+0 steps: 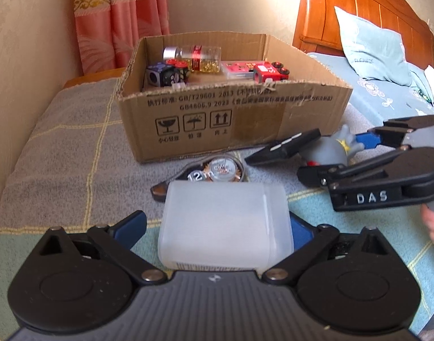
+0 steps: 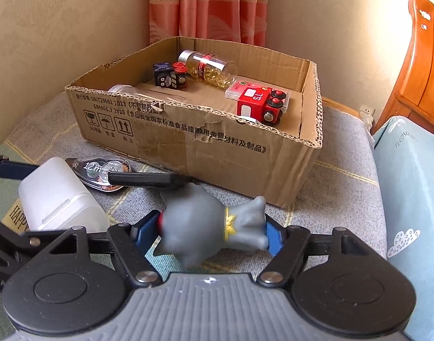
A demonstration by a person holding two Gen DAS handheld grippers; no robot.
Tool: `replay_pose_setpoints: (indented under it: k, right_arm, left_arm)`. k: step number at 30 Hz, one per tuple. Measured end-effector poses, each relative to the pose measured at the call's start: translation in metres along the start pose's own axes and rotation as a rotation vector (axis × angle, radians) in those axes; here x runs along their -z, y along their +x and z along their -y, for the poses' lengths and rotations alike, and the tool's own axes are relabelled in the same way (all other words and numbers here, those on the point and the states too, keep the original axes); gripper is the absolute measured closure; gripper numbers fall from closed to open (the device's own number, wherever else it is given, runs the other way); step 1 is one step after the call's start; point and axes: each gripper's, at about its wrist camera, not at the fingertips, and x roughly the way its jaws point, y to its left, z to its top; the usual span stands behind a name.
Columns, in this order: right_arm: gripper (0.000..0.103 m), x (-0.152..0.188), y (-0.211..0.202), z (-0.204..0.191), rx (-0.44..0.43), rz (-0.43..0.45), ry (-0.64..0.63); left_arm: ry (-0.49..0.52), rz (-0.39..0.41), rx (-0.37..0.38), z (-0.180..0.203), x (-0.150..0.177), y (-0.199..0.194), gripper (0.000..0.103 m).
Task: Organize rigid objects
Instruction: 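Close right tool on grey elephant toy while left tool lifts white bottle, then carry bottle and elephant to box and open both tools to drop them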
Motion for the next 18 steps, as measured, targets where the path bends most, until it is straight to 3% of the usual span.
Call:
replay_pose_setpoints:
  k: [5, 18]
  right_arm:
    - [0.026, 0.000, -0.004, -0.002, 0.007, -0.014, -0.014]
    - [0.027, 0.009, -0.040, 0.010, -0.013, -0.036, -0.078]
  left_arm:
    - [0.022, -0.013, 0.043, 0.003, -0.005, 0.000, 0.020]
    - [0.063, -0.021, 0.067, -0.006, -0.014, -0.026, 0.020]
